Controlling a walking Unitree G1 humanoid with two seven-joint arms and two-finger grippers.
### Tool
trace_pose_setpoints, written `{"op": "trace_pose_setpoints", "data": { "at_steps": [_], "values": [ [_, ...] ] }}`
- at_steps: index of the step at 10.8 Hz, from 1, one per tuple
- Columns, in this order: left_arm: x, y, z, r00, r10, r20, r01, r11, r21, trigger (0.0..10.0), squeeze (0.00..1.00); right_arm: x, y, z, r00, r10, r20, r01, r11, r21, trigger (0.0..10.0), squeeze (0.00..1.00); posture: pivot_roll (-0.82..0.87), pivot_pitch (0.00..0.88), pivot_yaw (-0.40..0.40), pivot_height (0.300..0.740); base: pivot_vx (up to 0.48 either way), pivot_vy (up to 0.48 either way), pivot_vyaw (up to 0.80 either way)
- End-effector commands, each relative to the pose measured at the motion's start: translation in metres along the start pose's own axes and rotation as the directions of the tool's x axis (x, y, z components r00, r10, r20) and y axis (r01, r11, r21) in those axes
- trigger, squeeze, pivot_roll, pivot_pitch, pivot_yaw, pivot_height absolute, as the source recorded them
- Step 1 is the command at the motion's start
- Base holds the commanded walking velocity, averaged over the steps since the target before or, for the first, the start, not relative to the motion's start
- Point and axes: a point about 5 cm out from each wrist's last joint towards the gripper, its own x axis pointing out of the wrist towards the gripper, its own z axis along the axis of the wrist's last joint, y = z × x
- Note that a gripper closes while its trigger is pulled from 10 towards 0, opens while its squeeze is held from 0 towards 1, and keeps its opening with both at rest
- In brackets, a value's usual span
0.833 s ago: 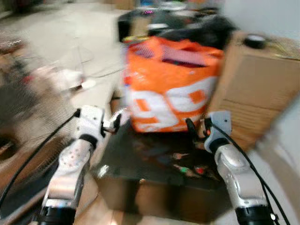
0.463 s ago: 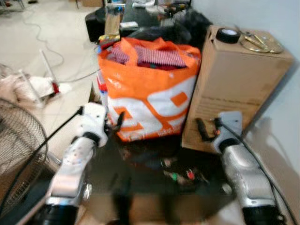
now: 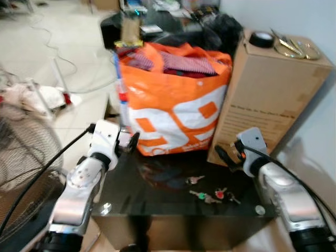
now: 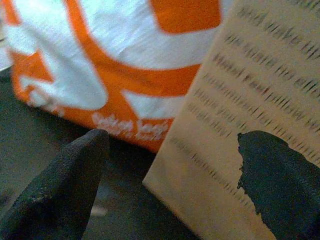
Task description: Hang keys on a hook
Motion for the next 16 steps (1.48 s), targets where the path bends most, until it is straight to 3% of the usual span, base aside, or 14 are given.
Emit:
{"op": "trace_pose_setpoints", "data": {
  "at_steps": [1, 2, 3, 4, 5, 7, 8, 10, 11, 12, 13, 14, 15, 16],
  "values": [
    [0.002, -0.006, -0.003, 0.998, -0.057, -0.03, 0.057, 0.998, 0.017, 10.0, 0.2, -0.001, -0.003, 0.001, 0.999, 0.041, -0.014, -0.041, 0.999, 0.002, 10.0, 0.0, -0.07, 0.0, -0.011, 0.74, 0.0, 0.0, 0.0],
    [0.0, -0.011, -0.01, 0.986, -0.152, -0.073, 0.154, 0.988, 0.027, 10.0, 0.2, -0.001, -0.001, 0.003, 0.994, 0.105, -0.024, -0.105, 0.995, 0.003, 10.0, 0.0, -0.07, 0.0, -0.012, 0.74, 0.0, 0.0, 0.0],
    [-0.004, -0.019, -0.019, 0.951, -0.28, -0.133, 0.287, 0.957, 0.034, 10.0, 0.2, 0.003, -0.001, 0.004, 0.99, 0.132, -0.049, -0.131, 0.991, 0.019, 10.0, 0.0, -0.07, 0.0, -0.012, 0.74, 0.0, 0.0, 0.0],
    [-0.007, -0.024, -0.026, 0.914, -0.365, -0.175, 0.375, 0.926, 0.029, 10.0, 0.21, 0.008, 0.001, 0.003, 0.985, 0.15, -0.083, -0.145, 0.987, 0.065, 10.0, 0.0, -0.07, 0.0, -0.01, 0.74, 0.0, 0.0, 0.0],
    [-0.008, -0.029, -0.03, 0.856, -0.469, -0.217, 0.479, 0.878, -0.005, 10.0, 0.21, 0.015, 0.007, -0.003, 0.97, 0.196, -0.147, -0.182, 0.978, 0.102, 10.0, 0.0, -0.08, 0.0, -0.001, 0.74, 0.0, 0.0, 0.0],
    [-0.011, -0.041, -0.036, 0.764, -0.581, -0.28, 0.599, 0.8, -0.028, 10.0, 0.2, 0.024, 0.015, -0.012, 0.949, 0.235, -0.212, -0.219, 0.971, 0.098, 10.0, 0.0, -0.1, 0.0, 0.01, 0.74, 0.0, 0.0, 0.0],
    [-0.01, -0.043, -0.036, 0.754, -0.593, -0.283, 0.612, 0.791, -0.029, 10.0, 0.2, 0.027, 0.016, -0.016, 0.942, 0.24, -0.234, -0.225, 0.97, 0.091, 10.0, 0.0, -0.11, 0.0, 0.014, 0.74, 0.0, 0.0, 0.0],
    [-0.007, -0.044, -0.033, 0.768, -0.585, -0.261, 0.605, 0.796, -0.003, 10.0, 0.2, 0.034, 0.021, -0.018, 0.954, 0.202, -0.222, -0.186, 0.978, 0.093, 10.0, 0.0, -0.12, 0.0, 0.012, 0.74, 0.0, 0.0, 0.0],
    [-0.008, -0.042, -0.029, 0.795, -0.558, -0.238, 0.577, 0.816, 0.013, 10.0, 0.19, 0.033, 0.024, -0.011, 0.977, 0.17, -0.128, -0.154, 0.98, 0.129, 10.0, 0.0, -0.1, 0.0, 0.003, 0.74, 0.0, 0.0, 0.0],
    [-0.005, -0.033, -0.023, 0.898, -0.406, -0.168, 0.416, 0.909, 0.027, 10.0, 0.18, 0.026, 0.027, -0.003, 0.992, 0.123, -0.018, -0.116, 0.969, 0.217, 10.0, 0.0, -0.08, 0.0, 0.008, 0.74, 0.0, 0.0, 0.0],
    [-0.003, -0.027, -0.021, 0.953, -0.278, -0.124, 0.28, 0.96, 0.0, 10.0, 0.18, 0.019, 0.029, -0.001, 0.995, 0.091, 0.036, -0.098, 0.958, 0.27, 10.0, 0.0, -0.05, 0.0, 0.003, 0.74, 0.0, 0.0, 0.0],
    [-0.006, -0.021, -0.018, 0.982, -0.164, -0.089, 0.165, 0.986, -0.006, 10.0, 0.17, 0.013, 0.034, 0.0, 0.996, 0.052, 0.076, -0.072, 0.957, 0.282, 10.0, 0.0, -0.03, 0.0, 0.013, 0.74, 0.0, 0.0, 0.0],
    [-0.01, -0.017, -0.014, 0.993, -0.103, -0.06, 0.103, 0.995, -0.008, 10.0, 0.17, 0.009, 0.039, 0.004, 0.993, 0.048, 0.112, -0.078, 0.957, 0.28, 10.0, 0.0, -0.02, 0.0, 0.004, 0.74, 0.0, 0.0, 0.0],
    [-0.019, -0.011, -0.007, 1.0, 0.007, 0.012, -0.007, 0.999, -0.036, 10.0, 0.16, 0.002, 0.041, 0.015, 0.985, -0.037, 0.168, -0.014, 0.956, 0.292, 10.0, 0.0, 0.0, 0.0, -0.008, 0.74, 0.0, 0.0, 0.0]
  ]
}}
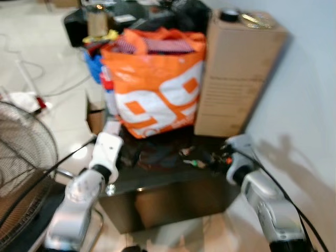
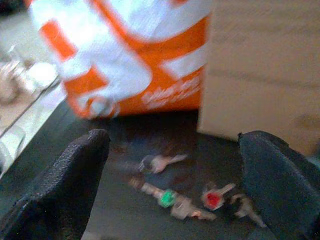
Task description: Hang keys on a hook
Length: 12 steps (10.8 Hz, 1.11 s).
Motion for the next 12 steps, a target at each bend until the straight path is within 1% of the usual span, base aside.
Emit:
{"op": "trace_pose_setpoints", "data": {
  "at_steps": [1, 2, 3, 4, 5, 6, 7, 8, 9, 10, 11, 12],
  "values": [
    [-0.003, 0.008, 0.007, 0.997, 0.062, 0.034, -0.062, 0.998, -0.011, 10.0, 0.13, -0.002, -0.002, 0.012, 0.997, -0.041, 0.058, 0.041, 0.999, 0.008, 10.0, 0.0, 0.01, 0.0, -0.015, 0.74, 0.0, 0.0, 0.0],
    [-0.005, 0.015, 0.012, 0.994, 0.091, 0.055, -0.091, 0.996, 0.013, 10.0, 0.13, -0.002, -0.001, 0.015, 0.989, -0.116, 0.086, 0.116, 0.993, 0.005, 10.0, 0.0, 0.03, 0.0, -0.026, 0.74, 0.0, 0.0, 0.0],
    [-0.007, 0.019, 0.012, 0.993, 0.107, 0.056, -0.108, 0.994, 0.02, 10.0, 0.15, 0.0, 0.0, 0.012, 0.983, -0.162, 0.089, 0.161, 0.987, 0.018, 10.0, 0.0, 0.04, 0.0, -0.036, 0.74, 0.0, 0.0, 0.0],
    [-0.008, 0.02, 0.012, 0.989, 0.134, 0.058, -0.134, 0.991, 0.001, 10.0, 0.16, 0.001, 0.003, 0.012, 0.986, -0.146, 0.085, 0.147, 0.989, -0.007, 10.0, 0.0, 0.05, 0.0, -0.046, 0.74, 0.0, 0.0, 0.0],
    [-0.009, 0.019, 0.013, 0.989, 0.136, 0.06, -0.136, 0.991, -0.001, 10.0, 0.17, 0.002, 0.004, 0.013, 0.986, -0.141, 0.087, 0.142, 0.99, -0.007, 10.0, 0.0, 0.06, 0.0, -0.056, 0.74, 0.296, 0.0, 0.0],
    [-0.009, 0.018, 0.014, 0.99, 0.122, 0.065, -0.123, 0.992, 0.001, 10.0, 0.17, 0.003, 0.005, 0.016, 0.985, -0.133, 0.106, 0.137, 0.99, -0.029, 10.0, 0.0, 0.05, 0.0, -0.048, 0.74, 0.345, 0.0, 0.0],
    [-0.005, 0.018, 0.015, 0.992, 0.111, 0.067, -0.111, 0.994, 0.0, 10.0, 0.18, 0.003, 0.002, 0.017, 0.98, -0.163, 0.117, 0.166, 0.986, -0.017, 10.0, 0.0, 0.04, 0.0, -0.037, 0.74, 0.36, 0.0, 0.0],
    [0.002, 0.017, 0.014, 0.994, 0.096, 0.06, -0.097, 0.995, 0.005, 10.0, 0.18, 0.003, -0.004, 0.017, 0.969, -0.212, 0.124, 0.216, 0.976, -0.018, 10.0, 0.0, 0.02, 0.0, -0.009, 0.74, 0.382, 0.0, 0.8],
    [0.008, 0.016, 0.015, 0.995, 0.077, 0.057, -0.077, 0.997, 0.009, 10.0, 0.18, 0.003, -0.01, 0.019, 0.958, -0.259, 0.125, 0.262, 0.965, -0.003, 10.0, 0.0, 0.0, 0.0, 0.003, 0.74, 0.386, 0.0, 0.0],
    [0.009, 0.015, 0.016, 0.996, 0.069, 0.061, -0.07, 0.998, 0.008, 10.0, 0.18, 0.003, -0.01, 0.021, 0.959, -0.252, 0.131, 0.255, 0.967, -0.004, 10.0, 0.0, -0.01, 0.0, 0.007, 0.74, 0.382, 0.0, 0.0],
    [0.012, 0.016, 0.015, 0.996, 0.073, 0.055, -0.074, 0.997, 0.011, 10.0, 0.18, 0.005, -0.008, 0.019, 0.962, -0.241, 0.125, 0.247, 0.968, -0.037, 10.0, 0.0, -0.01, 0.0, 0.01, 0.74, 0.382, 0.0, 0.0],
    [0.013, 0.014, 0.015, 0.996, 0.067, 0.059, -0.068, 0.998, 0.011, 10.0, 0.18, 0.005, -0.008, 0.019, 0.963, -0.238, 0.128, 0.244, 0.969, -0.033, 10.0, 0.0, -0.01, 0.0, 0.002, 0.74, 0.382, 0.0, 0.0]
  ]
}}
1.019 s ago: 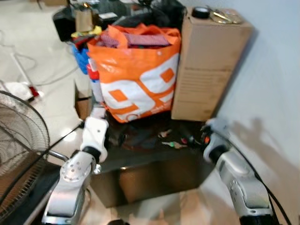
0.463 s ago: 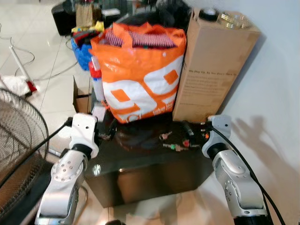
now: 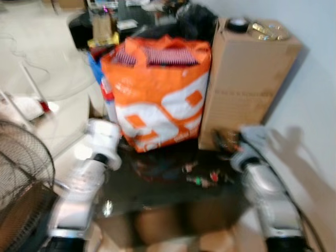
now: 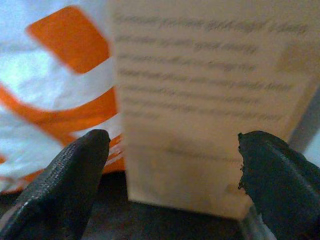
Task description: Hang keys on a hook
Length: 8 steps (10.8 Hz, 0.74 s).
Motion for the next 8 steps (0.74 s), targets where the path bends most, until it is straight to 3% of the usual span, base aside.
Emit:
{"op": "trace_pose_setpoints", "data": {
  "at_steps": [1, 2, 5, 8],
  "values": [
    [-0.0008, 0.0093, 0.0002, 1.0, 0.029, -0.003, -0.029, 0.999, 0.017, 10.0, 0.17, 0.0031, 0.0096, 0.006, 0.999, 0.034, 0.026, -0.035, 0.999, 0.004, 10.0, 0.0, 0.0, 0.0, -0.003, 0.74, 0.368, 0.0, 0.0],
    [-0.0016, 0.0087, -0.0002, 0.999, 0.035, 0.002, -0.035, 0.999, 0.011, 10.0, 0.13, 0.0049, 0.011, 0.0056, 0.998, 0.054, 0.019, -0.054, 0.999, 0.004, 10.0, 0.0, 0.01, 0.0, -0.013, 0.74, 0.0, 0.0, 0.0],
    [-0.0037, 0.0082, -0.0032, 0.999, 0.042, -0.004, -0.042, 0.998, 0.037, 10.0, 0.15, 0.0082, 0.0132, 0.0035, 0.994, 0.106, 0.0, -0.106, 0.991, -0.082, 10.0, 0.0, 0.02, 0.0, -0.028, 0.74, 0.0, 0.0, 0.0],
    [-0.0034, 0.0083, -0.0042, 0.999, 0.037, -0.003, -0.037, 0.999, 0.04, 10.0, 0.15, 0.0079, 0.0161, 0.0011, 0.991, 0.132, -0.014, -0.133, 0.988, -0.074, 10.0, 0.0, 0.01, 0.0, -0.029, 0.74, 0.0, -0.423, 0.8]
  ]
}}
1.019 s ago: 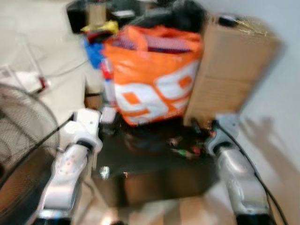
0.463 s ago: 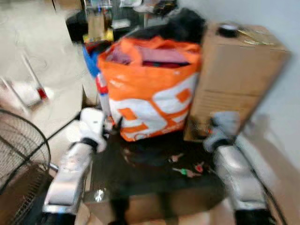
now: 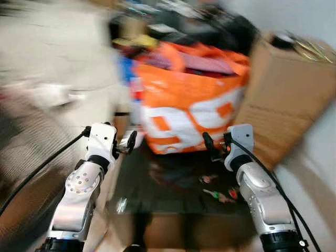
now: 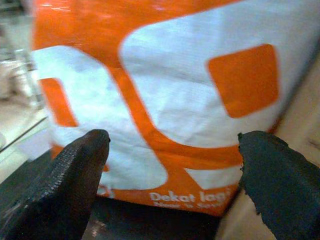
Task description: Hang keys on a hook
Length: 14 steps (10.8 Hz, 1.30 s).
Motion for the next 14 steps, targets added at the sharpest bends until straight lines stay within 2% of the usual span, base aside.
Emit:
{"op": "trace_pose_setpoints", "data": {
  "at_steps": [1, 2, 3, 6, 8, 9, 12, 14],
  "values": [
    [0.0, -0.002, 0.001, 1.0, 0.0, 0.004, 0.0, 1.0, 0.01, 10.0, 0.15, 0.0, -0.002, -0.001, 1.0, 0.0, -0.005, 0.0, 1.0, -0.002, 10.0, 0.0, 0.01, 0.0, -0.032, 0.74, 0.0, -0.424, 0.8],
    [0.0, -0.001, -0.001, 1.0, 0.006, -0.001, -0.006, 1.0, 0.001, 10.0, 0.15, 0.0, -0.002, -0.003, 1.0, -0.01, -0.011, 0.011, 0.999, 0.033, 10.0, 0.0, 0.01, 0.0, -0.033, 0.74, 0.0, 0.0, 0.0],
    [-0.001, -0.001, -0.002, 1.0, 0.016, -0.007, -0.016, 1.0, -0.005, 10.0, 0.13, 0.0, -0.004, -0.005, 0.999, -0.02, -0.031, 0.02, 0.999, 0.026, 10.0, 0.0, 0.0, 0.0, -0.033, 0.74, 0.0, 0.0, 0.0],
    [0.0, -0.008, -0.002, 1.0, -0.028, -0.003, 0.028, 1.0, -0.005, 10.0, 0.16, -0.004, -0.007, -0.012, 0.998, -0.012, -0.067, 0.015, 0.999, 0.048, 10.0, 0.0, -0.01, 0.0, -0.026, 0.74, 0.0, 0.0, 0.0],
    [0.0, -0.008, -0.003, 0.999, -0.05, -0.003, 0.05, 0.999, -0.011, 10.0, 0.17, -0.009, -0.012, -0.017, 0.995, -0.059, -0.083, 0.065, 0.995, 0.078, 10.0, 0.0, -0.01, 0.0, -0.022, 0.74, 0.0, 0.0, 0.0],
    [0.001, -0.008, -0.002, 0.999, -0.052, -0.001, 0.052, 0.999, -0.011, 10.0, 0.18, -0.012, -0.012, -0.018, 0.994, -0.066, -0.092, 0.074, 0.993, 0.092, 10.0, 0.0, -0.02, 0.0, -0.02, 0.74, 0.0, 0.0, -0.8],
    [0.007, -0.01, 0.0, 0.998, -0.063, 0.01, 0.063, 0.998, -0.013, 10.0, 0.18, -0.013, -0.022, -0.014, 0.992, -0.106, -0.068, 0.11, 0.992, 0.066, 10.0, 0.0, -0.04, 0.0, -0.014, 0.74, 0.259, 0.0, -0.72],
    [0.008, -0.012, 0.0, 0.998, -0.068, 0.014, 0.068, 0.998, -0.014, 10.0, 0.18, -0.011, -0.021, -0.011, 0.994, -0.091, -0.06, 0.093, 0.995, 0.034, 10.0, 0.0, -0.04, 0.0, -0.015, 0.74, 0.266, 0.0, 0.0]
  ]
}}
